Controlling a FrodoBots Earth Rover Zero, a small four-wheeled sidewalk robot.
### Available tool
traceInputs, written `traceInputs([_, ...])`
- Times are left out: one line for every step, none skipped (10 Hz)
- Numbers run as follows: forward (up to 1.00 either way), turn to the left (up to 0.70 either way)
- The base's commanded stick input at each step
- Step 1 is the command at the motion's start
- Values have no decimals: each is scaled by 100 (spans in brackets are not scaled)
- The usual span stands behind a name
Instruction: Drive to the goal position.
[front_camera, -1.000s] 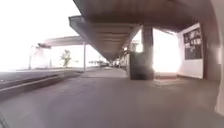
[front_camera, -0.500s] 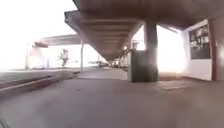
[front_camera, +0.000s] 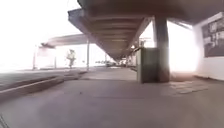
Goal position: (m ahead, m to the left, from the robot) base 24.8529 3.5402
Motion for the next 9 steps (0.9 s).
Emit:
traceInputs([100, 1])
traceInputs([100, 1])
traceInputs([100, 1])
traceInputs([100, 1])
traceInputs([100, 1])
traceInputs([100, 1])
traceInputs([100, 1])
traceInputs([100, 1])
traceInputs([43, 1])
